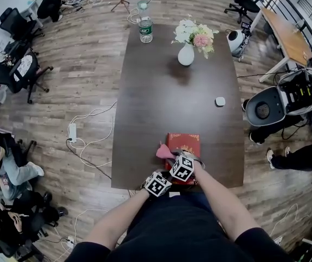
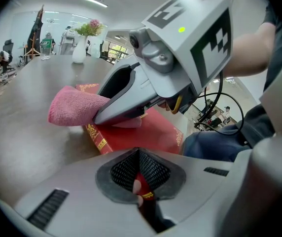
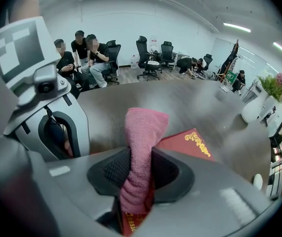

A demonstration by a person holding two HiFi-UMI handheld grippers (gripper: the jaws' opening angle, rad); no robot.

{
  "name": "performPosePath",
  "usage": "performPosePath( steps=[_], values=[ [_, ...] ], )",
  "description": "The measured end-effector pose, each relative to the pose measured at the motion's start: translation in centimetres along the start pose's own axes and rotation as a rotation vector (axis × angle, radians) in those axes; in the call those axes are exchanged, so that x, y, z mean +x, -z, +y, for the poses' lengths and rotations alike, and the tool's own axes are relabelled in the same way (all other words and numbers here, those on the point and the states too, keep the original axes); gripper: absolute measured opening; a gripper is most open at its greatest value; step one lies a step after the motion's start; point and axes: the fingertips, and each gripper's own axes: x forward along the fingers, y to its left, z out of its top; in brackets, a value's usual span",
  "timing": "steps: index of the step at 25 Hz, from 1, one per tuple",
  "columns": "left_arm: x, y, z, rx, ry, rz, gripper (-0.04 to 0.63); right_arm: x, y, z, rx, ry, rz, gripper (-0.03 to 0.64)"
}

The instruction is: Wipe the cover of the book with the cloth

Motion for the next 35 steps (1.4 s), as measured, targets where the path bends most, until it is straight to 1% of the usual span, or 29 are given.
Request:
performPosePath(
  steps=[2,8,15,19,24,35],
  values=[
    [0.0,0.1,-0.1,-0.005,0.000,0.005,-0.005,-0.1,0.5,-0.1,0.005,0.005,0.005,0.117],
    [0.0,0.1,0.0,0.008,-0.004,-0.012,-0.005,-0.4,1.2,-0.3,0.014,0.018,0.005,0.117],
    [0.4,0.0,0.3,0.004,-0.004,0.002,-0.005,-0.5,1.9,-1.0,0.023,0.018,0.007,0.117],
    [0.6,-1.1,1.0,0.010,0.005,-0.028,-0.005,-0.3,1.6,-1.9,0.025,0.016,0.012,0.117],
    [0.3,-0.6,0.3,0.008,0.004,-0.003,-0.005,-0.8,2.2,-1.5,0.030,0.016,0.012,0.117],
    [0.5,-0.1,0.5,0.012,0.001,-0.002,-0.005,-0.9,3.2,-1.7,0.040,0.029,0.022,0.117]
  ],
)
